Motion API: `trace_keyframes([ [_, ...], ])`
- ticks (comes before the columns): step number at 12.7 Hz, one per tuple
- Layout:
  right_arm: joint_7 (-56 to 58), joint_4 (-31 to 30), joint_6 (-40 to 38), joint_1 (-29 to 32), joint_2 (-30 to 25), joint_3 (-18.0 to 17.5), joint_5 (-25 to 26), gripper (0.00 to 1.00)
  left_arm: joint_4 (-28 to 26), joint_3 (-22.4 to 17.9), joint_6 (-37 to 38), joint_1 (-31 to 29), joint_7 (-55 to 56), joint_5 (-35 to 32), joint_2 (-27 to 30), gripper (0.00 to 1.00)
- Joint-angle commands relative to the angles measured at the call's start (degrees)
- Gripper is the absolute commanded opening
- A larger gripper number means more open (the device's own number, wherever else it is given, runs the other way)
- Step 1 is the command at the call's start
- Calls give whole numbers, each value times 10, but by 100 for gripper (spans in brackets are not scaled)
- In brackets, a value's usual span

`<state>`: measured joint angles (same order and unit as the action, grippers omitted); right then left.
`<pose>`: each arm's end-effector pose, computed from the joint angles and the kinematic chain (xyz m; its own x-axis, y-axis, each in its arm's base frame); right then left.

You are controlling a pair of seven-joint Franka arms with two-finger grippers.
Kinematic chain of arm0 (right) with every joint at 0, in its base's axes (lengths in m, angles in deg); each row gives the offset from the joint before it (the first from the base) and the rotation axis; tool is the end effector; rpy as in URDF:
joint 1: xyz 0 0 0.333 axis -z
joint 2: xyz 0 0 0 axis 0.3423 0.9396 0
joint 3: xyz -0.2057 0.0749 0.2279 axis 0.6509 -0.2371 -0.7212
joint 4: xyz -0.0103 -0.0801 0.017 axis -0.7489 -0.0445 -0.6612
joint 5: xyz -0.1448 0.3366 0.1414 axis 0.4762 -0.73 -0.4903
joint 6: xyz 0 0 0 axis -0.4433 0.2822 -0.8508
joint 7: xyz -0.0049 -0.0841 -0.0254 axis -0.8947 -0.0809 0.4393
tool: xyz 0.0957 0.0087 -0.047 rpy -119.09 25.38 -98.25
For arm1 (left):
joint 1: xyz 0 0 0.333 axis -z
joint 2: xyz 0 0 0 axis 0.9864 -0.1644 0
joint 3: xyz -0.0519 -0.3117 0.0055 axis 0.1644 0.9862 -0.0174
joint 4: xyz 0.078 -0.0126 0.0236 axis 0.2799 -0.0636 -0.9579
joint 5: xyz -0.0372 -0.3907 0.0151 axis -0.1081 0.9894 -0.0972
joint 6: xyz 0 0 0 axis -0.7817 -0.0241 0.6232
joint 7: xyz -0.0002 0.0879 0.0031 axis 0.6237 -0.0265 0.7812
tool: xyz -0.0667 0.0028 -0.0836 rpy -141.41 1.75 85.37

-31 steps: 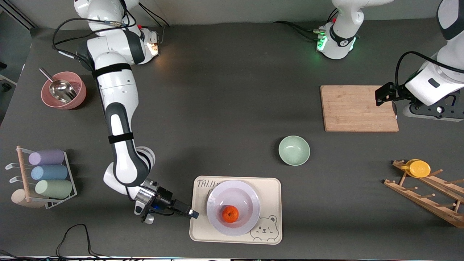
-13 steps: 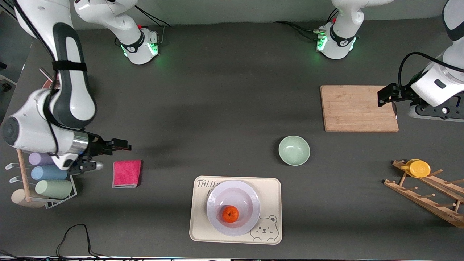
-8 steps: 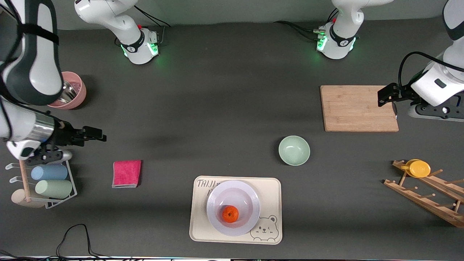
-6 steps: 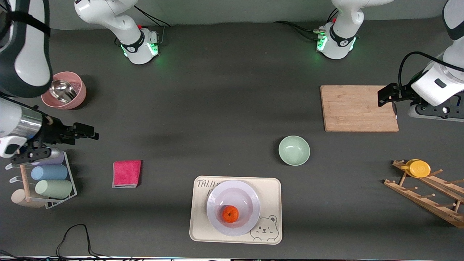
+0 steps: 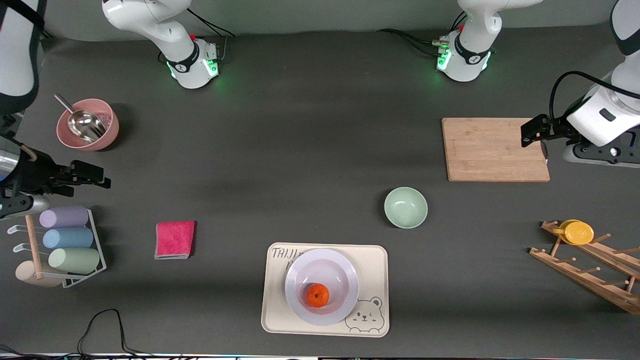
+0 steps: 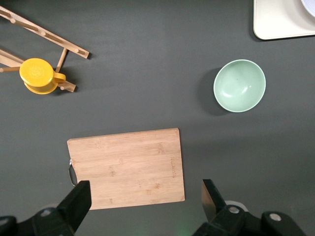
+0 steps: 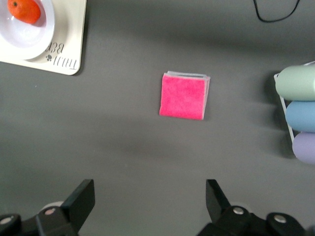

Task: Place orange and plate with both arms

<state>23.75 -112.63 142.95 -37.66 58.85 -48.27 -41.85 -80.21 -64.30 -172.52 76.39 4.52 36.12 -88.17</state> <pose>0.6243 -0.0143 0.5672 0.9899 0.1341 -0.0449 0.1262 -0.9810 -0.1471 0.5474 -0.0488 0.5820 0.9919 -0.1120 -0.0595 -0.1115 -0.9937 0.0104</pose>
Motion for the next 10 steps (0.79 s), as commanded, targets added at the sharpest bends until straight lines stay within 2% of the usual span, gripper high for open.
trace_keyframes([
  [1,-29,15,-24,103,-16,-130,51,100,-9,-2,-8,0,0,8,13,100],
  [5,-165,-6,-29,208,-34,-291,72,100,-9,-2,-10,0,0,8,13,100],
  [7,-208,-36,-16,253,-46,-368,111,100,-9,-2,-10,0,0,8,13,100],
  [10,-210,-121,44,315,-85,-434,155,100,-9,-2,-10,0,0,8,13,100],
])
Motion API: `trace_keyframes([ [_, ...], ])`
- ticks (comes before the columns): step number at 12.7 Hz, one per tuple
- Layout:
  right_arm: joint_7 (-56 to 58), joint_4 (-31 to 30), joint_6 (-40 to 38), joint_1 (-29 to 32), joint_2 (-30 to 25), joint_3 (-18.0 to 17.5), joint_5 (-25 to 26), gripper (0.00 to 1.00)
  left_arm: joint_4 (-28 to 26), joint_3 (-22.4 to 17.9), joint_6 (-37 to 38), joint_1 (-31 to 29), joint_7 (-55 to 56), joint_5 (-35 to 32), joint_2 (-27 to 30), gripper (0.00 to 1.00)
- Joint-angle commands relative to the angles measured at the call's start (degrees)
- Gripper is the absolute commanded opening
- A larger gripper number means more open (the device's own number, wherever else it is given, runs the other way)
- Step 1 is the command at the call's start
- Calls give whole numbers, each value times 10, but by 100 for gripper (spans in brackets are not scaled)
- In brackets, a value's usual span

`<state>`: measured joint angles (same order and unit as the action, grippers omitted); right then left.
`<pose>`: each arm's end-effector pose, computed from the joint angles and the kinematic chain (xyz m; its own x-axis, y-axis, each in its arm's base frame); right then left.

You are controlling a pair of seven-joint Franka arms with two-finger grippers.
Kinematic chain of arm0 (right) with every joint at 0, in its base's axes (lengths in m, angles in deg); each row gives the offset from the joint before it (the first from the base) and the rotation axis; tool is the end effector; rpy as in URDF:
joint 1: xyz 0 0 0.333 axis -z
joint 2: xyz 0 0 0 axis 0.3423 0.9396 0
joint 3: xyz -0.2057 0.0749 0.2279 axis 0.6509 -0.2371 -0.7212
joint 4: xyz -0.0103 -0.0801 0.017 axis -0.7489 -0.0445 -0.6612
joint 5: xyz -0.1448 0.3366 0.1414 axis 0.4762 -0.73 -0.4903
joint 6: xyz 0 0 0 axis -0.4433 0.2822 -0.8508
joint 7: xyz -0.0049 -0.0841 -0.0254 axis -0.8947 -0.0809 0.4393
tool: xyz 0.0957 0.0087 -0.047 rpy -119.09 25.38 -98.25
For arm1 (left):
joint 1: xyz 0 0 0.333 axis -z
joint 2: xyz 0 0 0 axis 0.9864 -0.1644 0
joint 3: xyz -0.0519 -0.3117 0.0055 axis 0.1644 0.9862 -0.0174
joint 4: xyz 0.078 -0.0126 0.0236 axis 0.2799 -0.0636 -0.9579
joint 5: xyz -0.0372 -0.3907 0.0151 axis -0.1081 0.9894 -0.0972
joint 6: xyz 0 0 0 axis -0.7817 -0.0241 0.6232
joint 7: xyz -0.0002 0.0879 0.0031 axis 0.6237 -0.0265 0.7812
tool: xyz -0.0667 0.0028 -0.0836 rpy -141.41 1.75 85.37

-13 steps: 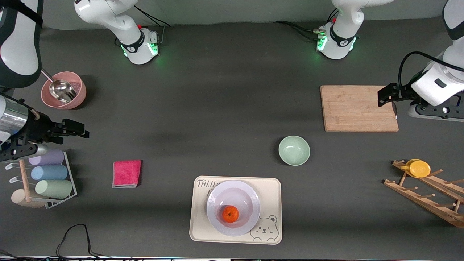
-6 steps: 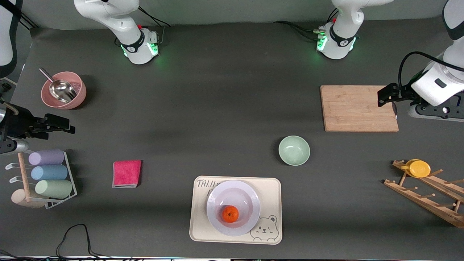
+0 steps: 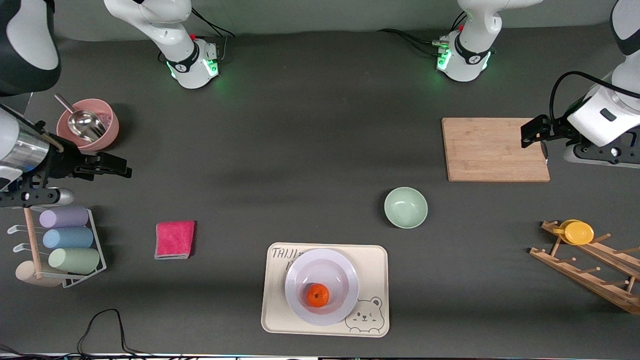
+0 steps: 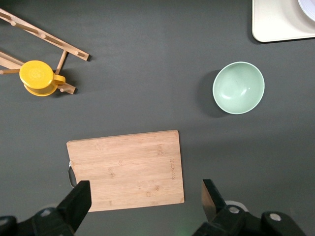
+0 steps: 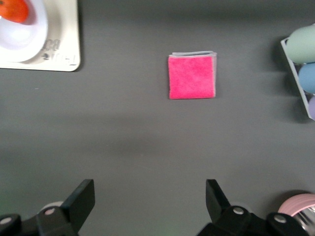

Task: Place orange and plate with both arms

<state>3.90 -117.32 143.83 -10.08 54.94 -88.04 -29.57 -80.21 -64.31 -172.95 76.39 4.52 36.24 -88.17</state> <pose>0.6053 0.0456 0.5634 0.9949 -0.0074 -0.1006 -0.0141 -0.9977 -0.0663 0.5482 -0.0489 0.5826 0.9924 -0.1117 -0.0519 -0.1112 -0.9937 0.0123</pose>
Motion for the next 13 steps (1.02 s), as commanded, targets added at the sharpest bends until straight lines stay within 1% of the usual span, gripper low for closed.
trace_keyframes([
  [1,-11,-83,37,44,-52,-44,44,100,-9,-2,-4,0,0,7,13,100],
  [4,26,-81,31,53,-62,-44,43,100,-9,-3,-5,0,0,7,13,100],
  [6,30,-70,21,54,-59,-41,38,100,-9,-3,-4,0,0,7,13,100],
  [8,30,-67,20,41,-57,-33,34,100,-9,-3,-3,0,0,7,13,100],
  [9,29,-67,20,30,-57,-16,11,100,-9,-3,-3,0,0,7,13,100],
  [10,30,-67,20,6,-58,16,-18,100,-9,-2,-4,0,0,7,13,100],
  [11,36,-66,20,-26,-58,54,-29,100,-9,-3,-4,0,0,7,13,100],
  [12,53,-63,20,-41,-58,66,-29,100,-9,-3,-4,0,0,7,13,100],
  [13,79,-62,20,-42,-59,68,-29,100,-9,-3,-4,0,0,7,13,100],
])
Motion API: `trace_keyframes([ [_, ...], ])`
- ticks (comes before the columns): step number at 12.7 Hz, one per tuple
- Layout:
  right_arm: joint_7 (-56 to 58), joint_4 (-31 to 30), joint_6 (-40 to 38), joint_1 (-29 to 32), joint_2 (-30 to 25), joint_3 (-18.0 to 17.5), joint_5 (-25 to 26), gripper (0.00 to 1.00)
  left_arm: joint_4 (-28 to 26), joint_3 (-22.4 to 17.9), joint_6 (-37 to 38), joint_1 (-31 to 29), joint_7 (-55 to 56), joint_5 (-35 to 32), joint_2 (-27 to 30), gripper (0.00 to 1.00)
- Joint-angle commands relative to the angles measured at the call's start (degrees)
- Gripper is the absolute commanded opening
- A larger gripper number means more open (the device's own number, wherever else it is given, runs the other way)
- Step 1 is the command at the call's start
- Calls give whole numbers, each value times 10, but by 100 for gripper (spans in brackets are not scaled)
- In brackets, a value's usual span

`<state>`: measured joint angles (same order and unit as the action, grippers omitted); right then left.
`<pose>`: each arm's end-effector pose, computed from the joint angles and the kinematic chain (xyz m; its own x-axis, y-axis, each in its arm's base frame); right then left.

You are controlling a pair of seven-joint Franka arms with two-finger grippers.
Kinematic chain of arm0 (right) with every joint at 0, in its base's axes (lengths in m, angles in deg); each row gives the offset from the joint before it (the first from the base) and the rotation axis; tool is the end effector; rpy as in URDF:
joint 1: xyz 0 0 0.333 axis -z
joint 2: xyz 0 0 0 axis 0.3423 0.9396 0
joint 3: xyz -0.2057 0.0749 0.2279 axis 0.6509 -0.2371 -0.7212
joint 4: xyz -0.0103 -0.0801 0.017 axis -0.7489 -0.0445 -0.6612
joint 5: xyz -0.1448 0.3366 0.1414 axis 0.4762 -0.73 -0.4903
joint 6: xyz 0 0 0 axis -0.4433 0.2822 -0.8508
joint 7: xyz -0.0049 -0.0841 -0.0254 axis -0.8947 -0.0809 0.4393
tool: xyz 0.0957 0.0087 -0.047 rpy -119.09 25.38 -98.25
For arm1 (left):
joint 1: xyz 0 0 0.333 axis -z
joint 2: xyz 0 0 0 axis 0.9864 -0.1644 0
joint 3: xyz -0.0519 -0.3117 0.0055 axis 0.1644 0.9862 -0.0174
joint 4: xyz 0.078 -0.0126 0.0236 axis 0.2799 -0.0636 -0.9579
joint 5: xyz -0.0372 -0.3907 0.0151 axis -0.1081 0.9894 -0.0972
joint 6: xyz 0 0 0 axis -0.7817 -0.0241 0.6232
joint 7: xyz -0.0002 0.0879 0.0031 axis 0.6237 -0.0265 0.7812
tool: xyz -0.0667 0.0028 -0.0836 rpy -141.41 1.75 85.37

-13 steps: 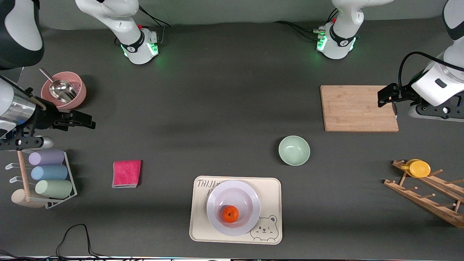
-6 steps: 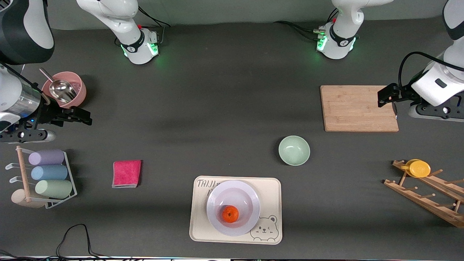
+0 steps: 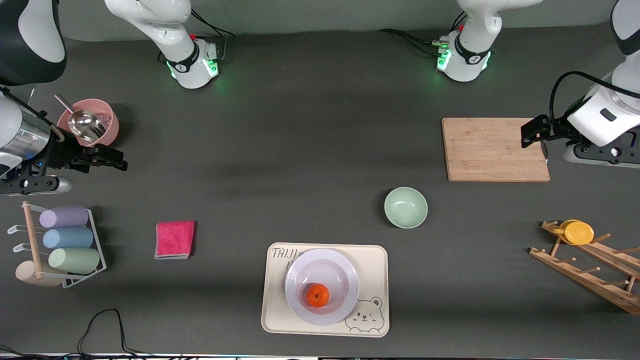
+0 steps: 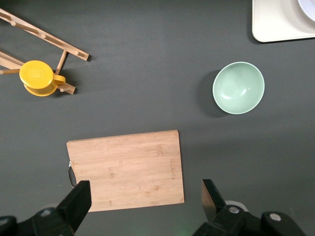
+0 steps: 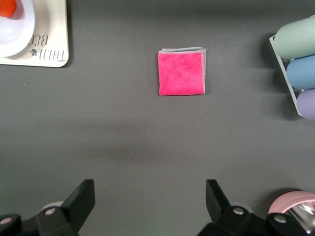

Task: Place orange and plate with both arms

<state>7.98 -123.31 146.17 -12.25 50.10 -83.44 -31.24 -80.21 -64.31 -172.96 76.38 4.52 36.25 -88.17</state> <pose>0.5851 0.0310 0.5654 0.9966 0.0201 -0.0799 0.0143 -0.9973 -0.0721 0.5483 -0.0489 0.5826 0.9924 -0.1115 -0.0518 -0.1110 -0.9937 0.0125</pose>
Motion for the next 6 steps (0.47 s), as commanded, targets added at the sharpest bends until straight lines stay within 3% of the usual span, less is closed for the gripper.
trace_keyframes([
  [1,49,-3,-4,-22,-12,23,-13,100,-8,-2,-4,0,0,6,13,100],
  [6,41,16,-12,-29,-12,22,-8,100,-8,-2,-3,1,1,6,13,100],
])
